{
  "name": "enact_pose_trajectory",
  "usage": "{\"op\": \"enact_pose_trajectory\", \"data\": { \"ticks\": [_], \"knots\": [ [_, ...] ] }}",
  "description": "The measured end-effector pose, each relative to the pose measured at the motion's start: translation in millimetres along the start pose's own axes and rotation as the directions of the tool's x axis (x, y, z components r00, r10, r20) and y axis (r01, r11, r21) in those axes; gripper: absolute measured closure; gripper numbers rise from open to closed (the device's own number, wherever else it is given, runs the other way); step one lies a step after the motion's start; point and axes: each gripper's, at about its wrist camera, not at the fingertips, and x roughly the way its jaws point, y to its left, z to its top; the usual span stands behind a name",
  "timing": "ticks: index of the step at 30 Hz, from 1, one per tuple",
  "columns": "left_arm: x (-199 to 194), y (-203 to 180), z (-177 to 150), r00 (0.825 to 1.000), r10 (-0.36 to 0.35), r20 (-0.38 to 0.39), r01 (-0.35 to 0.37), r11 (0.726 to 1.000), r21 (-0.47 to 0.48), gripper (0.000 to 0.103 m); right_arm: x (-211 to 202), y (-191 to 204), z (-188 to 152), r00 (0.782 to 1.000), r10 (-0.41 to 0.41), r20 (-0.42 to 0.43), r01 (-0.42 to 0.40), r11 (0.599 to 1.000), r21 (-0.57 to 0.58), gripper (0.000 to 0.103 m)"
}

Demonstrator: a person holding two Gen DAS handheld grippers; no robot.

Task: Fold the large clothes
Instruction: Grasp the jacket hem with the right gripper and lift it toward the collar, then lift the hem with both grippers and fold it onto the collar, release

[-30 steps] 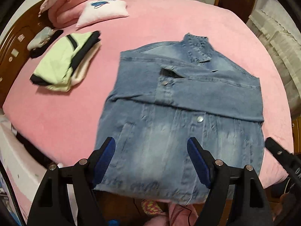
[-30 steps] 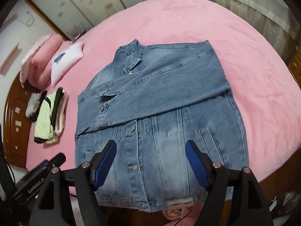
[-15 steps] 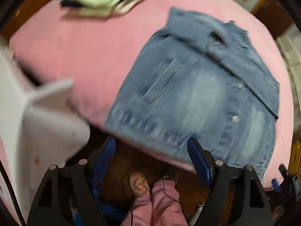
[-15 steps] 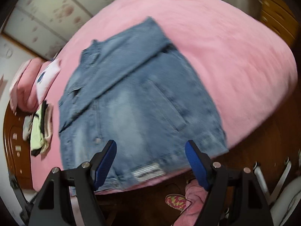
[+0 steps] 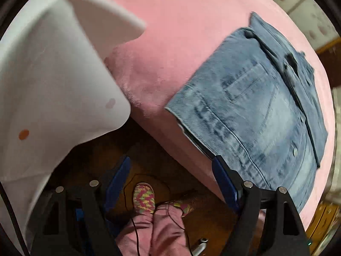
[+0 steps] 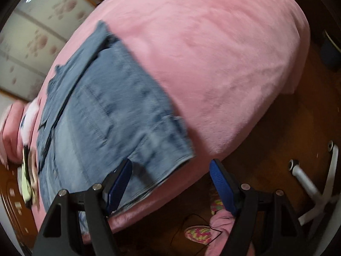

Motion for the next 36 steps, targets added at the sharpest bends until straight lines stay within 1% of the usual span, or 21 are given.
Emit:
{"op": "enact_pose_trajectory", "data": {
  "ticks": [2,4,5,6,7,8,9,10,12,14,18,20,22,23,26,27,29,30,32,33,36],
  "knots": [
    [2.9,3.7,0.1,1.0,0.001,0.022,-0.001,1.0,-0.023,0.026,7.6,-5.2,3.5,1.0,0.022,0.016,-0.022,0.999,0.025,0.028],
    [8.6,6.3,1.2,1.0,-0.001,0.025,0.002,0.999,-0.048,0.026,8.9,-2.8,8.5,0.998,0.031,0.06,-0.034,0.999,0.038,0.028],
    [10.7,7.0,1.4,1.0,-0.004,0.024,0.005,0.998,-0.058,0.026,7.8,-0.3,10.1,0.997,0.025,0.077,-0.028,0.999,0.043,0.034],
    [13.1,7.6,1.5,1.0,-0.007,0.024,0.009,0.998,-0.068,0.026,6.3,2.7,11.8,0.995,0.034,0.093,-0.037,0.998,0.041,0.042],
    [17.0,9.4,2.2,0.999,-0.012,0.029,0.015,0.996,-0.083,0.026,5.6,6.4,13.2,0.994,0.047,0.096,-0.05,0.998,0.029,0.057],
    [19.0,10.2,2.3,0.999,-0.013,0.035,0.016,0.996,-0.092,0.026,5.1,9.6,14.5,0.995,0.035,0.093,-0.037,0.999,0.018,0.066],
    [22.2,11.5,3.0,0.999,-0.014,0.043,0.018,0.994,-0.106,0.026,3.5,13.8,15.4,0.995,0.021,0.093,-0.021,1.0,-0.002,0.071],
    [26.1,13.3,4.1,0.999,-0.018,0.051,0.024,0.992,-0.122,0.026,0.6,16.9,15.7,0.995,0.036,0.091,-0.034,0.999,-0.025,0.074],
    [35.3,15.4,5.8,0.997,-0.031,0.065,0.04,0.989,-0.145,0.026,-7.0,20.9,15.7,0.995,0.035,0.092,-0.03,0.998,-0.055,0.079],
    [44.9,12.7,11.5,0.998,-0.013,0.056,0.021,0.99,-0.139,0.026,-17.6,24.7,14.5,0.995,0.045,0.093,-0.037,0.995,-0.092,0.082],
    [51.9,4.0,21.9,0.996,-0.015,0.088,0.025,0.994,-0.11,0.026,-42.0,39.5,13.9,0.991,0.073,0.109,-0.058,0.988,-0.141,0.083],
    [51.0,-0.6,25.1,0.994,-0.039,0.1,0.047,0.995,-0.085,0.032,-52.7,46.6,13.9,0.987,0.1,0.122,-0.083,0.987,-0.137,0.083],
    [48.8,-6.5,28.5,0.993,-0.066,0.1,0.071,0.996,-0.053,0.054,-58.8,54.1,15.4,0.984,0.129,0.123,-0.114,0.985,-0.126,0.083],
    [47.6,-10.7,29.4,0.992,-0.079,0.1,0.083,0.996,-0.031,0.06,-61.9,56.0,14.1,0.982,0.143,0.123,-0.128,0.984,-0.123,0.083],
    [44.6,-19.3,31.1,0.992,-0.049,0.113,0.049,0.999,0.0,0.061,-70.4,70.1,13.9,0.972,0.208,0.114,-0.194,0.974,-0.121,0.083],
    [45.5,-21.3,32.1,0.993,-0.041,0.107,0.041,0.999,0.002,0.062,-74.1,77.1,13.8,0.967,0.233,0.104,-0.219,0.967,-0.132,0.083],
    [45.6,-23.6,32.2,0.996,-0.025,0.084,0.024,1.0,0.011,0.065,-79.1,86.9,13.0,0.964,0.248,0.091,-0.234,0.962,-0.142,0.083],
    [43.9,-25.3,31.3,0.996,-0.017,0.083,0.015,1.0,0.017,0.068,-80.8,93.3,14.2,0.963,0.258,0.075,-0.245,0.959,-0.145,0.083],
    [38.3,-29.8,33.0,0.996,0.009,0.085,-0.011,0.999,0.033,0.081,-81.8,104.0,17.6,0.96,0.275,0.052,-0.265,0.952,-0.155,0.083],
    [33.5,-28.2,30.7,0.996,0.019,0.09,-0.022,0.999,0.039,0.09,-83.4,109.4,19.6,0.957,0.286,0.043,-0.276,0.948,-0.162,0.083],
    [18.1,-37.3,34.3,0.995,-0.031,0.097,0.025,0.998,0.06,0.096,-84.2,124.2,28.7,0.943,0.332,0.011,-0.326,0.933,-0.153,0.083]
  ]
}}
